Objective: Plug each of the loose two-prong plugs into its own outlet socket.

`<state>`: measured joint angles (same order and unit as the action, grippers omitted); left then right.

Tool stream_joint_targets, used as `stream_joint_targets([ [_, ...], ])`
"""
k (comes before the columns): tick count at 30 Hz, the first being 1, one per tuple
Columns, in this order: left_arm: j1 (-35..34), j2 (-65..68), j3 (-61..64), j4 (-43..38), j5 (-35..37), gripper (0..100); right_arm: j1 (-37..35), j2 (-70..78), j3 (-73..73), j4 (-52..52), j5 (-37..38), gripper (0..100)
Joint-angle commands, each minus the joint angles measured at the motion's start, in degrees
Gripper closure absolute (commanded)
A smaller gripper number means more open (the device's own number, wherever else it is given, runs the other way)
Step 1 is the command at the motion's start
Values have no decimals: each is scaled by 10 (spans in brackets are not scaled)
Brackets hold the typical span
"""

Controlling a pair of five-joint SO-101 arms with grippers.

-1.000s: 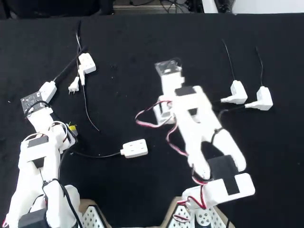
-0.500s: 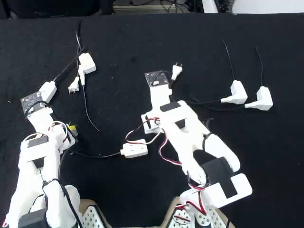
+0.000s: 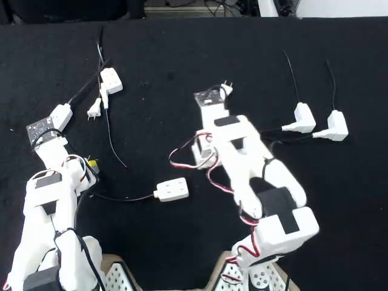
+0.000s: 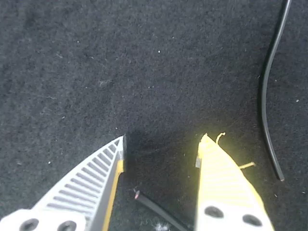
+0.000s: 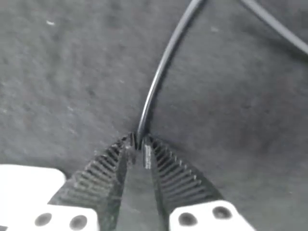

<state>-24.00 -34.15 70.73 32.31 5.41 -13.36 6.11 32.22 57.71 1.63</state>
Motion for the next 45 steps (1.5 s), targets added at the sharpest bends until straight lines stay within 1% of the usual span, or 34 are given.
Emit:
stream_joint_targets([
  [1,-7,-12,-9,-4,6,755,49,-80,11,34,69,988],
  [5,-7,-12,-9,-4,6,755,88,-196,51,79,163,988],
  [8,-7,-12,-9,-4,5,755,116,-286,82,134,244,988],
  [10,-7,-12,-9,-4,5,755,130,-346,102,177,319,988],
  [12,-7,-12,-9,-5,5,755,146,-407,128,207,418,988],
  [15,-7,-12,-9,-5,5,755,180,-499,177,221,552,988],
  [17,-7,-12,-9,-5,4,755,210,-559,215,221,617,988],
  [20,-7,-12,-9,-5,4,755,258,-636,282,219,700,988],
  [23,-7,-12,-9,-5,4,755,292,-698,347,215,752,988],
  [27,-7,-12,-9,-5,4,755,295,-749,408,178,756,982],
  [28,-7,-12,-9,-5,4,755,295,-755,416,172,753,968],
  [33,-7,-12,-9,-5,4,755,289,-750,397,161,637,794],
  [35,-7,-12,-9,-5,4,755,272,-742,370,169,605,756],
  [38,-7,-12,-9,-5,4,755,238,-730,297,215,551,770],
  [40,-7,-12,-9,-5,4,755,205,-716,240,237,495,792],
  [43,-7,-12,-9,-5,4,755,156,-667,188,216,383,818],
  [45,-7,-12,-9,-4,4,755,138,-609,170,184,328,821],
])
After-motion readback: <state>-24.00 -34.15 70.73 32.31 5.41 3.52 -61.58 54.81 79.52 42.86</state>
